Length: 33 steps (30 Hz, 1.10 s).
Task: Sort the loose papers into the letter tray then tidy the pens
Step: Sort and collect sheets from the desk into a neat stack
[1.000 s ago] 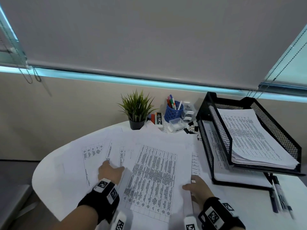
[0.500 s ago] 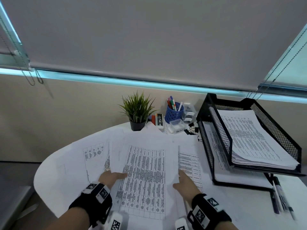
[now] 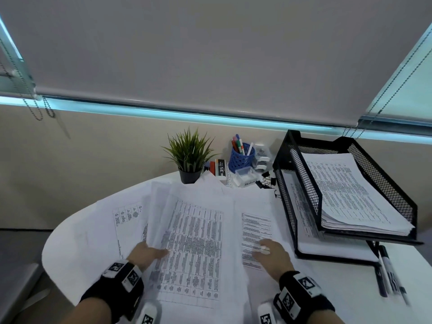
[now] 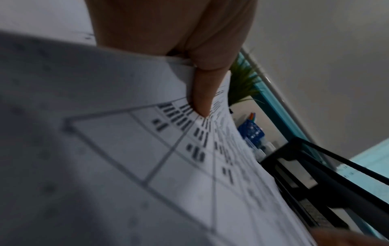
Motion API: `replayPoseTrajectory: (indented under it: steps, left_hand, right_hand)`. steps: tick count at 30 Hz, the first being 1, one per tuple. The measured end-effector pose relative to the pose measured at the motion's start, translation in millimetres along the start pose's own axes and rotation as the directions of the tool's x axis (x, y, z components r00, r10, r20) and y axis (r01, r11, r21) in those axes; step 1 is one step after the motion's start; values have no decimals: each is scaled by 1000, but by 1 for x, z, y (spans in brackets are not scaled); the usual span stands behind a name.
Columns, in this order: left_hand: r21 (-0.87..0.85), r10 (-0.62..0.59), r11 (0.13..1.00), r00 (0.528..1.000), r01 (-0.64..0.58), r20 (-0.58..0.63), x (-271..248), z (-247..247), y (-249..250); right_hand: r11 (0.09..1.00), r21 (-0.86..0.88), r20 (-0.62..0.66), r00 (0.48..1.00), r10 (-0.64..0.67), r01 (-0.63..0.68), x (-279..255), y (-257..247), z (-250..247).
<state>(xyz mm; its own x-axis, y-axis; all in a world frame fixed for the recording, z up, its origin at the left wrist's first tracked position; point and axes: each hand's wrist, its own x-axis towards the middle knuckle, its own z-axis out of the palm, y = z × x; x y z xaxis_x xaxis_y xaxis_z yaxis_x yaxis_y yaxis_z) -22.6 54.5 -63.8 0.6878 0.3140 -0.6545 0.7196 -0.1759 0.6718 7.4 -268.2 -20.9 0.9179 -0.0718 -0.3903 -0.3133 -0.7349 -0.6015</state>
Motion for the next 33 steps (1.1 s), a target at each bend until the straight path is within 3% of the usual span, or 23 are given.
replayPoseTrajectory:
  steps: [2, 4, 7, 11, 15, 20, 22, 26, 30, 33]
  left_hand:
    - [-59, 19, 998, 1000, -18, 13, 2, -10, -5]
    - [-87, 19, 996, 1000, -19, 2, 17, -19, -18]
    - [-121, 27, 992, 999, -24, 21, 5, -27, -8]
    - [-228, 7, 974, 999, 4, 47, -16, -29, 1]
    - [-144, 40, 989, 998, -33, 46, 23, -29, -23]
    - [-107, 22, 994, 998, -15, 59, 0, -22, -5]
    - [-97, 11, 995, 999, -7, 46, 15, -21, -13]
    - [-77, 3, 997, 1000, -3, 9, 77, -17, -49]
    - [-109, 54, 993, 999, -53, 0, 18, -14, -9]
    - [-103, 111, 988, 992, -116, -56, -2, -9, 8]
  right_hand:
    - [991, -122, -47, 997, 54, -60, 2, 8, -6]
    - [989, -104, -76, 993, 95, -102, 5, 16, -11]
    - [985, 122, -98, 986, 135, -123, 11, 26, -15]
    - [900, 418, -102, 978, 181, -123, 17, 27, -23]
    - [796, 587, -12, 982, 190, -147, 19, 28, -32]
    - [860, 509, -137, 988, 70, 10, 14, 9, -52]
    - [888, 455, -205, 978, 31, 67, 13, 1, -63]
    - [909, 382, -385, 923, -4, 164, 3, -22, -98]
    - [933, 254, -552, 830, -74, 253, -8, -40, -134]
    - [904, 257, -656, 749, -98, 343, -16, -52, -152]
